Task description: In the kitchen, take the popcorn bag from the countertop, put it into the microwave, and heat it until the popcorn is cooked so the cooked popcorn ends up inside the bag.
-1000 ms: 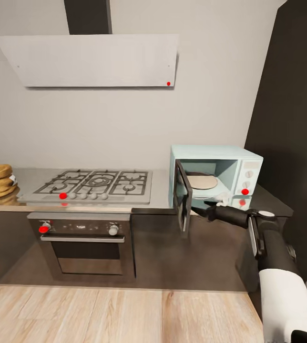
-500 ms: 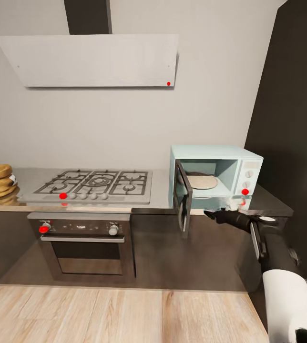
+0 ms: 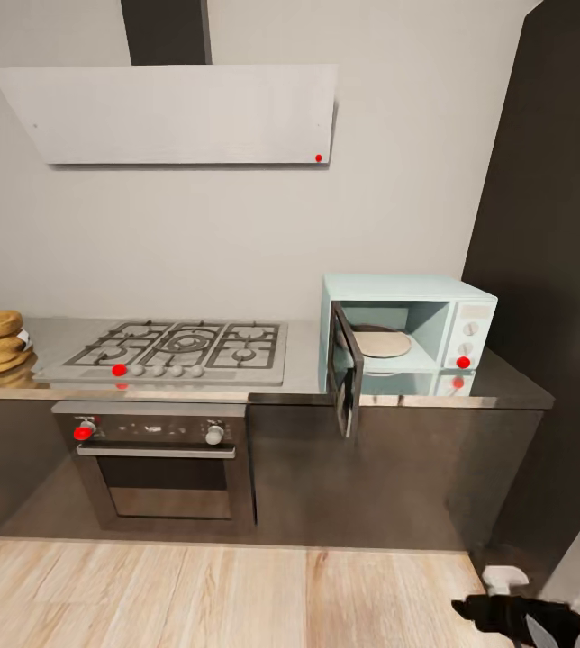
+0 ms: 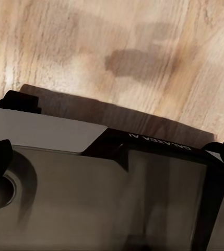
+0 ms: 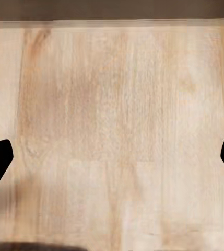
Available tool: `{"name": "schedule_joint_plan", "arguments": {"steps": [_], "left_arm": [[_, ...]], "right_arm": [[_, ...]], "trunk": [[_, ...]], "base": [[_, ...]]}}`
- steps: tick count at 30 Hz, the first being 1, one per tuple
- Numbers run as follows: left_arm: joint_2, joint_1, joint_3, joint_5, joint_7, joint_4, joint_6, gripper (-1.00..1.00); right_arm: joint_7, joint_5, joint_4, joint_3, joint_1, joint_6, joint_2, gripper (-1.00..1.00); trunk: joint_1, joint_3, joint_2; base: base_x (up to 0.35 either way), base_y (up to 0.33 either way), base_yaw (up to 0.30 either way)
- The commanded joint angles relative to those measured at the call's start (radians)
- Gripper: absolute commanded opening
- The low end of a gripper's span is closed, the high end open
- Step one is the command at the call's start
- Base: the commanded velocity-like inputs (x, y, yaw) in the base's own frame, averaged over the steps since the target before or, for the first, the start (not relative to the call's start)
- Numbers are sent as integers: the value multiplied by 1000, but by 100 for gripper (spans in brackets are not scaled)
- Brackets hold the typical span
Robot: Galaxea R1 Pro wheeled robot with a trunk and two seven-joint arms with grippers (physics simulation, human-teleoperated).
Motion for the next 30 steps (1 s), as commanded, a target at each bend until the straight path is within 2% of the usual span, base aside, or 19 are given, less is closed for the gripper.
{"name": "schedule_joint_plan", "arguments": {"steps": [1,3,5,7,9,15,17,18,20,22,25,30], "left_arm": [[0,-1,-8,11,-3,1,0,100],[0,-1,-8,11,-3,1,0,100],[0,-1,-8,11,-3,1,0,100],[0,-1,-8,11,-2,1,0,100],[1,-1,-8,11,-1,1,0,100],[2,-1,-8,11,-1,1,0,100],[4,-1,-8,12,1,1,0,100],[5,-1,-8,12,13,1,0,100],[0,-1,-8,11,89,1,0,100],[-8,-1,-8,10,133,1,-1,100],[-14,-1,-8,8,146,1,-1,100],[-16,-1,-8,7,147,1,-1,100]], "right_arm": [[-26,3,11,-11,78,-30,0,100],[-90,-2,17,-12,161,-79,11,100],[-168,-18,19,-15,287,-169,37,100],[-188,-51,20,-16,366,-221,70,100],[-195,-75,21,-17,424,-243,101,100],[-197,-85,22,-15,442,-229,112,100],[-196,-85,21,-15,442,-200,112,100],[-197,-85,20,-15,442,-181,112,100],[-202,-83,20,-13,442,-169,113,100],[-212,-81,20,-11,442,-166,114,100],[-235,-79,19,-8,442,-165,132,100],[-265,-79,19,-6,442,-168,140,100]], "trunk": [[0,-1,-1],[0,-1,-1],[0,-1,-1],[0,-1,-1],[0,-1,-1],[0,-1,-1],[0,-1,-1],[0,-1,-1],[0,-1,-1],[0,-1,-1],[0,-1,-1],[0,-1,-1]], "base": [[0,0,0],[0,0,0],[0,0,0],[0,0,0],[0,0,0],[0,0,0],[0,0,0],[0,0,60],[0,0,187],[0,0,246],[0,0,263],[0,0,267]]}}
